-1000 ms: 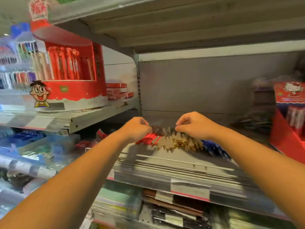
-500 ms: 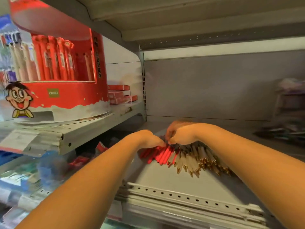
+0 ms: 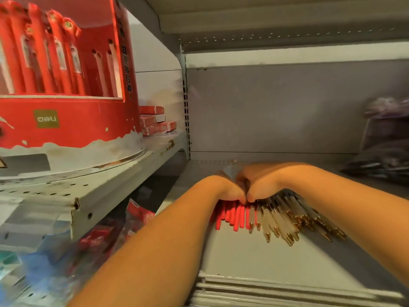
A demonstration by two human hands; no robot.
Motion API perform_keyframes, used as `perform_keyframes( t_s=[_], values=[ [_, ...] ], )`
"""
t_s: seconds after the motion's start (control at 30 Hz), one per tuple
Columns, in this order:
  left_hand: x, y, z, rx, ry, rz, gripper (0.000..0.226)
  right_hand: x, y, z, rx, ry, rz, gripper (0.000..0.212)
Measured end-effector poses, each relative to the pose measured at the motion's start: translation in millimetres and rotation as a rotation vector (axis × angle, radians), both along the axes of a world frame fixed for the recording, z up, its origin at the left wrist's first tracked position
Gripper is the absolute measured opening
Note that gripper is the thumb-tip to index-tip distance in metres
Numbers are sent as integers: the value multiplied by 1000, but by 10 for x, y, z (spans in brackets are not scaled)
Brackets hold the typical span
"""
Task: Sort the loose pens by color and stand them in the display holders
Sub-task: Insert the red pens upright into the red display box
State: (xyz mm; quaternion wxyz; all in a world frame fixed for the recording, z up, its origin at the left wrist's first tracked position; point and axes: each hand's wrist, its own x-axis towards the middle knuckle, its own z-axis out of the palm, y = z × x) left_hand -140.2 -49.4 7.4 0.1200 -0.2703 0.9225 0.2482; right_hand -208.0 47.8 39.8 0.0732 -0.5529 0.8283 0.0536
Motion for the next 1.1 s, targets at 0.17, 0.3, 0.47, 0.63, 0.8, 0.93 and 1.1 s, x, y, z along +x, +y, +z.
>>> perform_keyframes(
  t_s=[0.17, 0.3, 0.47, 0.63, 0.8, 0.93, 1.1],
  values=[
    [134, 106, 17, 125, -64, -10, 44, 27, 86, -4, -1, -59, -55, 19],
    [191, 207, 43, 130, -32, -55, 52, -4, 190, -51, -34, -98, -110, 21],
    [159, 186, 4, 57, -30, -49, 52, -26, 265, -82, -53, -142, -126, 14],
    [144, 172, 69, 40, -54, -29, 47, -40, 254, -117, -75, -128, -144, 16],
    [132, 114, 74, 8, -101, 32, 45, -32, 226, -178, -97, -26, -134, 31],
    [119, 79, 56, 82, -155, 22, 57, 50, 173, -238, -125, 8, -98, 40],
    [173, 77, 110, -52, -135, 95, 35, 80, 110, -289, -162, -50, -127, 41]
  ],
)
